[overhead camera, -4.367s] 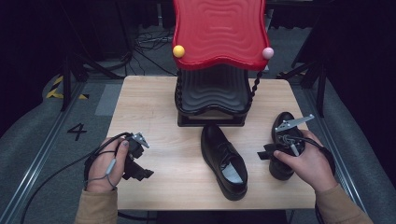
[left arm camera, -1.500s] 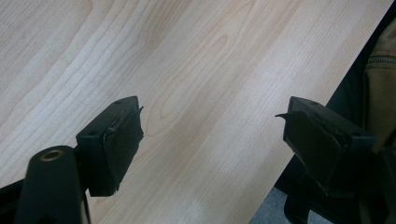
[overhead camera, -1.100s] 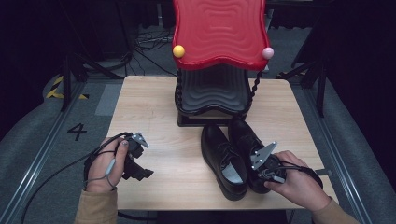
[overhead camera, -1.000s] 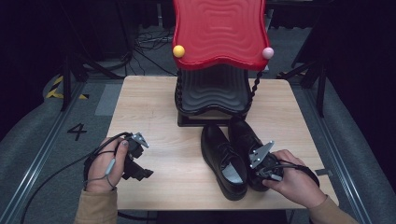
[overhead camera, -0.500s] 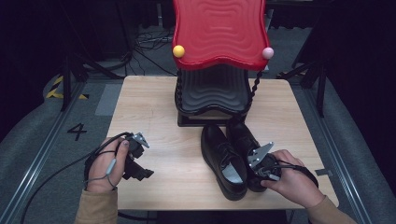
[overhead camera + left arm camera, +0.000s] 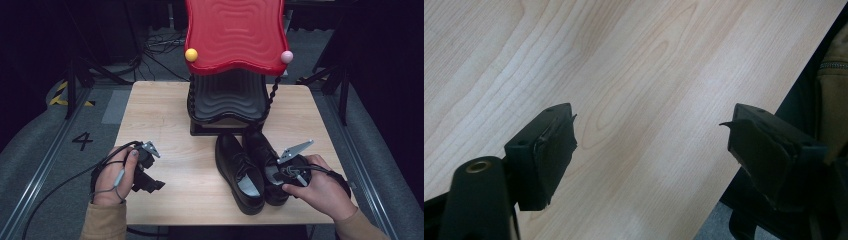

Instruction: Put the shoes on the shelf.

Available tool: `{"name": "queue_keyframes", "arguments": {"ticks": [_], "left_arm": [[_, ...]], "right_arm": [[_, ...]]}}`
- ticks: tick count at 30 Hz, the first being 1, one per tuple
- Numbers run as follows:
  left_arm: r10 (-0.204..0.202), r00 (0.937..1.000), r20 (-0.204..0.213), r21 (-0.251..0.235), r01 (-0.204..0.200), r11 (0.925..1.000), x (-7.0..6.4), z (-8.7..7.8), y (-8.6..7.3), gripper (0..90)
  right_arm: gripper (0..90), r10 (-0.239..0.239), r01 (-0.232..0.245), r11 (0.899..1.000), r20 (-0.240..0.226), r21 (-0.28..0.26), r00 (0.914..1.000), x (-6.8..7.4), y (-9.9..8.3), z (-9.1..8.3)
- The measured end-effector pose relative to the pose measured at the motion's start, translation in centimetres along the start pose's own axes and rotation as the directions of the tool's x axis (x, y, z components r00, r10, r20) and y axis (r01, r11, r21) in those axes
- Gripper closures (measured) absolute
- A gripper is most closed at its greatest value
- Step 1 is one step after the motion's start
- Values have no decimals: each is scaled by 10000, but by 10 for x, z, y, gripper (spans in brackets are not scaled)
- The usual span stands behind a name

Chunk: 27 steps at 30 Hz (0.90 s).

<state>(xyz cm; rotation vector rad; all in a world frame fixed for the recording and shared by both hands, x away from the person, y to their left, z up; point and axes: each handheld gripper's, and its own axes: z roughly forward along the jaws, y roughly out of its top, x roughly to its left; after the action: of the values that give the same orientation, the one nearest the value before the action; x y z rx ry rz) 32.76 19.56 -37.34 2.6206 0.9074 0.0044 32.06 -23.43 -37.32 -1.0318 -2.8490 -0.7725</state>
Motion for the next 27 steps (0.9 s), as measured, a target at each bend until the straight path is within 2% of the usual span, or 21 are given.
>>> {"name": "queue_keyframes", "arguments": {"ticks": [2,3,5,9,12,15,20,23,24,27], "left_arm": [[-19,10000,6,-30,19,10000,0,0,0,192],[-22,10000,19,-42,22,10000,0,0,0,191],[20,10000,-7,-48,-20,10000,0,-1,0,191],[-44,10000,-6,-99,44,9999,1,-1,-1,183],[-62,10000,-51,-63,62,10000,1,-1,-1,186],[-94,9999,-33,-91,94,9999,1,-1,-1,184],[-65,10000,-47,3,65,10000,1,0,-1,184],[-62,10000,-18,-31,61,10000,1,0,-1,185],[-62,10000,-32,-26,62,10000,1,0,-1,185],[-77,10000,-21,-31,77,10000,1,0,-1,186]], "right_arm": [[459,463,-463,9988,-4,-176,9989,0,2,-1],[451,864,-863,9961,30,-194,9963,0,3,0],[443,1317,-1316,9912,54,-161,9913,0,5,2],[426,2029,-2028,9792,77,-93,9792,-3,8,8],[426,2189,-2189,9757,135,-1,9757,-4,9,11],[418,2483,-2485,9686,141,104,9686,-6,12,19],[406,2681,-2683,9633,183,92,9632,-9,14,29],[410,2881,-2888,9574,490,79,9564,-12,16,37],[429,3060,-3069,9517,543,72,9505,-12,16,40],[456,3329,-3335,9427,499,53,9417,-16,18,49]]}}
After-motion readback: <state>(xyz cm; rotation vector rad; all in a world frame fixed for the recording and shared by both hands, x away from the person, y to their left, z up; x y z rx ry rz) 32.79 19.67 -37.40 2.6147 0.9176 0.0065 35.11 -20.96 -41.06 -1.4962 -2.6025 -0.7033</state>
